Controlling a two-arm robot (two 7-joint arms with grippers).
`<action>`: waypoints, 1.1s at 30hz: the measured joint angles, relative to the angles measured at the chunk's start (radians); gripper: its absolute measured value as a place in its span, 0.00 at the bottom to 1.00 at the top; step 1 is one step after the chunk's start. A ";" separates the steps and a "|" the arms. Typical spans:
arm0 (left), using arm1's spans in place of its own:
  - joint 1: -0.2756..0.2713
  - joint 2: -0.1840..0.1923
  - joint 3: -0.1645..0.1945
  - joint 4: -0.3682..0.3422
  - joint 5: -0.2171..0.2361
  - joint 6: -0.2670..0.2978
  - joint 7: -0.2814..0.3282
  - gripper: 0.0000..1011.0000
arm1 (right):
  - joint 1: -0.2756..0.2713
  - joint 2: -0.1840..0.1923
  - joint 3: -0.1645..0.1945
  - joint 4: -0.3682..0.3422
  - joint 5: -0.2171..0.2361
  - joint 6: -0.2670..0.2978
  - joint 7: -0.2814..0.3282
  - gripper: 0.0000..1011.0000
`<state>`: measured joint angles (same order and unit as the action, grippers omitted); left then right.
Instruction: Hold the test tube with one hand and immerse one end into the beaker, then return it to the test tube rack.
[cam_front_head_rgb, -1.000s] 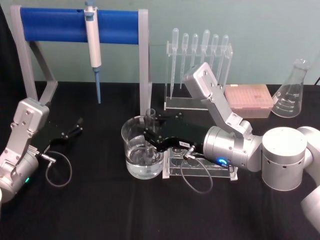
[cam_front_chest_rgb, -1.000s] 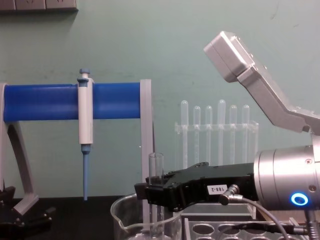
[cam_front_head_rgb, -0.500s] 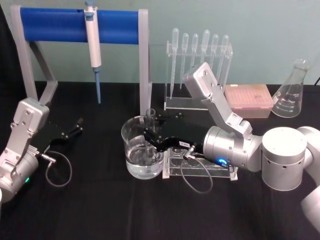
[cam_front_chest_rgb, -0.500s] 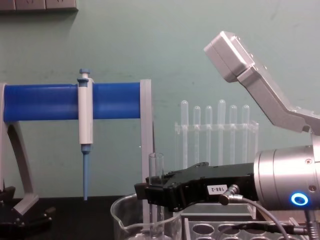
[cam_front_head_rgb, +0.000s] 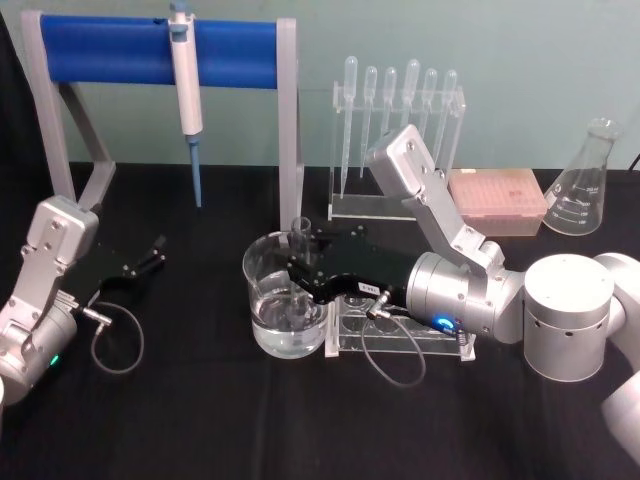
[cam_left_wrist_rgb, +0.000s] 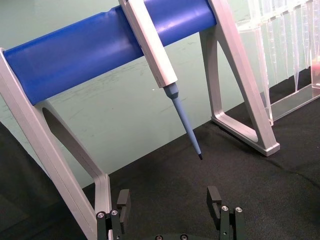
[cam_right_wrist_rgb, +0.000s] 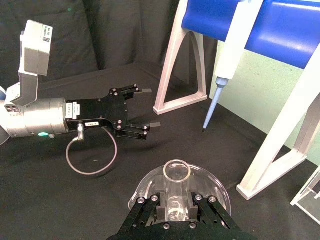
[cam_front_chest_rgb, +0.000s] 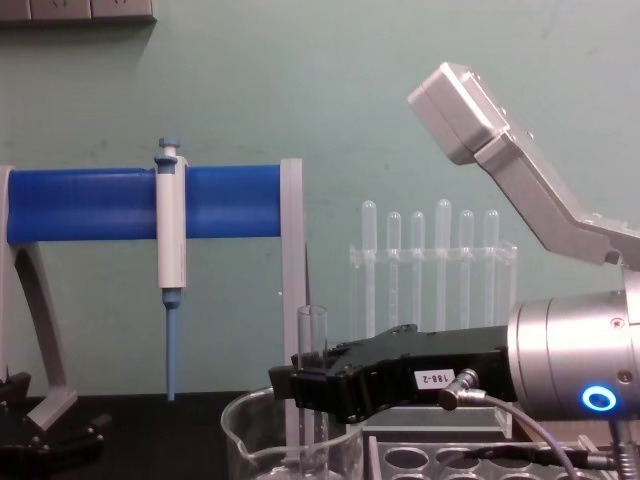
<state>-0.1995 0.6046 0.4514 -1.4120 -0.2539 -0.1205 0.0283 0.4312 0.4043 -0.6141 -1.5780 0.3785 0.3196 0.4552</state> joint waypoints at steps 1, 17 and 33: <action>0.000 0.000 0.000 0.000 0.000 0.000 0.000 0.99 | 0.000 0.000 0.000 0.000 0.000 0.000 0.000 0.23; 0.000 0.000 0.000 0.000 0.000 0.000 0.000 0.99 | 0.000 0.000 0.000 0.000 0.000 0.000 0.000 0.23; 0.000 0.000 0.000 0.000 0.000 0.000 0.000 0.99 | 0.000 0.000 0.000 0.000 0.000 0.000 0.000 0.23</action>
<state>-0.1996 0.6047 0.4514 -1.4120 -0.2539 -0.1205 0.0283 0.4312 0.4043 -0.6140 -1.5780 0.3784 0.3196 0.4552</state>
